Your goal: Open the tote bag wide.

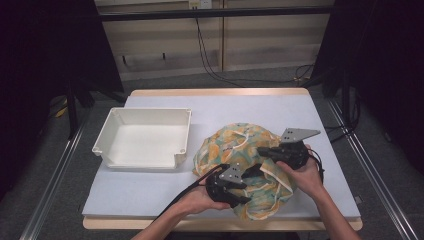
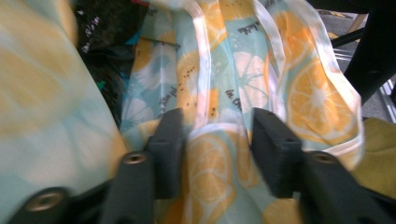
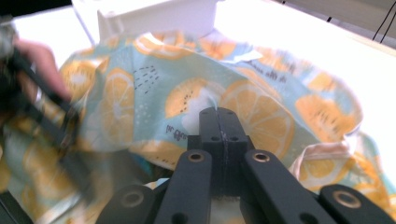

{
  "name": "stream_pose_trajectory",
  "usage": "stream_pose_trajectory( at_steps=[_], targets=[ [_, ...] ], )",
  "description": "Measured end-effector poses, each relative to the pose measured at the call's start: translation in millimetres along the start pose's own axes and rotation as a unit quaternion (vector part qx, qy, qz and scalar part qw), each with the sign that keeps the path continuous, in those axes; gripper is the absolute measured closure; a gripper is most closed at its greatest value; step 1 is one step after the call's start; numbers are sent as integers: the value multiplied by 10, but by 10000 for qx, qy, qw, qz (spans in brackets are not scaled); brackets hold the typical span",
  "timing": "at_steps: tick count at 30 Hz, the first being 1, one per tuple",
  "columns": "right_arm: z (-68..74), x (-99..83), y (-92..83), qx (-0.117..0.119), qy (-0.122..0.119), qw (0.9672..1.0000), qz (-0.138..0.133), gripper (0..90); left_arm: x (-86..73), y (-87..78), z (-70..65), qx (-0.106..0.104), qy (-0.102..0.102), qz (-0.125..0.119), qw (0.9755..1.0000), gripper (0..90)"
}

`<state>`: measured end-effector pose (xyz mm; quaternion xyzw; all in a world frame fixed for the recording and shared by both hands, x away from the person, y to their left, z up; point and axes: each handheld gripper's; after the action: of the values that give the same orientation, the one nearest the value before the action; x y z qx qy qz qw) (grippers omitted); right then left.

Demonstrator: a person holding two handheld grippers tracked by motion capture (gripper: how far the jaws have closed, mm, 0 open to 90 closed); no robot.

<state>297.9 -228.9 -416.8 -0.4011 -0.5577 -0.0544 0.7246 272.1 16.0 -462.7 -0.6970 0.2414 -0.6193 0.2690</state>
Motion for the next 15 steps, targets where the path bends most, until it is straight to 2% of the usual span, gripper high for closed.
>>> stream_pose_trajectory(
  at_steps=[1,2,3,4,5,6,8,9,10,11,13,15],
  targets=[
    [-67,42,-4,-10,80,10000,-52,900,-8,16,3,47,2,-16,10000,670],
    [-67,42,-4,-10,80,10000,-52,900,-7,18,11,113,71,110,9999,670],
    [-110,62,-2,-25,139,9998,-110,900,-18,35,12,83,17,69,9999,723],
    [-201,100,13,-33,271,9994,-197,900,-22,44,11,107,43,109,9999,834],
    [-201,100,13,-33,271,9994,-197,900,-22,44,11,107,43,109,9999,864],
    [-245,117,29,-33,308,9993,-219,900,-20,40,4,38,-16,114,9999,864],
    [-384,169,114,-83,394,9989,-219,900,-12,21,-10,-107,21,93,9999,888],
    [-384,169,114,-83,394,9989,-219,900,-12,21,-10,-107,21,93,9999,890],
    [-462,200,164,-110,450,9987,-214,900,1,-12,-27,-221,57,115,9997,892],
    [-508,218,193,-128,481,9986,-204,900,0,-14,-44,-368,62,15,9993,894],
    [-598,252,246,-176,553,9981,-207,900,5,-27,-72,-432,27,-12,9991,895],
    [-648,276,278,-206,580,9979,-195,900,11,-42,-112,-529,76,-39,9986,896]
  ],
)
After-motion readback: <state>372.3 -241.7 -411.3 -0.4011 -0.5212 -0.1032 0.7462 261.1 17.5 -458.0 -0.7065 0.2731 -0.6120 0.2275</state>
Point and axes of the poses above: each handheld gripper's, and its own axes: y roughly forward along the jaws, x roughly out of its top, z roughly to its left, and after that the axes turned 1 degree about x, right-handed
